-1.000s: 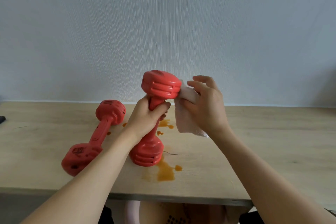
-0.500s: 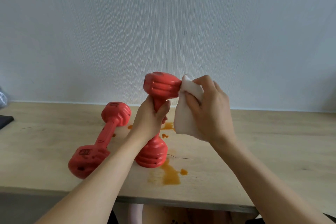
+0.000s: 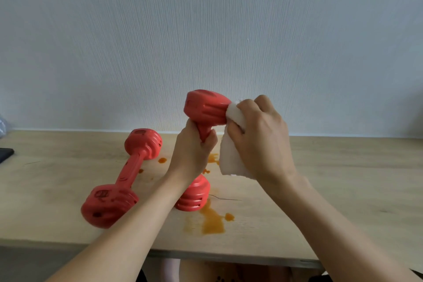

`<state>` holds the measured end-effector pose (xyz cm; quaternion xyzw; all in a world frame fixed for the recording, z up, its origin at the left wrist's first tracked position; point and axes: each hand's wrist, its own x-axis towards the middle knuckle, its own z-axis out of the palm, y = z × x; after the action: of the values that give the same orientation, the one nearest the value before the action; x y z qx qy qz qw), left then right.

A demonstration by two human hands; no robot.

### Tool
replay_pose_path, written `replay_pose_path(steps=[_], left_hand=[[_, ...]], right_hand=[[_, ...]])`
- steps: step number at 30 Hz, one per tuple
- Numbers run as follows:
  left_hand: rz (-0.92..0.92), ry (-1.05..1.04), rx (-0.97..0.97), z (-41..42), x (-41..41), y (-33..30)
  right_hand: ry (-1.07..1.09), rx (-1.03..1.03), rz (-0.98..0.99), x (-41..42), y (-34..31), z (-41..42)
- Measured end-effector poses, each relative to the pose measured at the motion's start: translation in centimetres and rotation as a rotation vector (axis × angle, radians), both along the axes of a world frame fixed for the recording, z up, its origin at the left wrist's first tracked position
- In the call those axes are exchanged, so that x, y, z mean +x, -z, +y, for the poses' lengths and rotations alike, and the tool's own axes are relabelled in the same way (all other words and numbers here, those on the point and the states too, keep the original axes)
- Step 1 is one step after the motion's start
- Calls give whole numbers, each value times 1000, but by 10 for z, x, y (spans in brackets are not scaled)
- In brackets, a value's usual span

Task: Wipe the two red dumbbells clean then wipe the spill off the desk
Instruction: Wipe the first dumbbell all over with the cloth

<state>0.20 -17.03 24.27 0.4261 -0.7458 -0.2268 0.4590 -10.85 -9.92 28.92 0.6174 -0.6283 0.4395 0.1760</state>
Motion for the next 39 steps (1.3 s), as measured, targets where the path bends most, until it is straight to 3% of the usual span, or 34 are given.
replay_pose_path(steps=[6, 10, 14, 18, 22, 26, 39], left_hand=[[-18, 41, 52, 9, -3, -3], [21, 1, 63, 9, -3, -3], [33, -51, 102, 3, -2, -4], [-67, -94, 120, 4, -4, 0], [-220, -126, 4, 0, -9, 7], [-73, -76, 128, 3, -9, 2], [43, 23, 140, 6, -2, -3]], right_hand=[[23, 143, -86, -24, 10, -13], [-28, 33, -161, -12, 14, -9], [-83, -90, -8, 10, 13, 0], [-109, -113, 134, 18, 14, -2], [-125, -119, 229, 15, 10, -8], [-126, -125, 171, 7, 13, -11], [-127, 72, -287, -5, 22, -12]])
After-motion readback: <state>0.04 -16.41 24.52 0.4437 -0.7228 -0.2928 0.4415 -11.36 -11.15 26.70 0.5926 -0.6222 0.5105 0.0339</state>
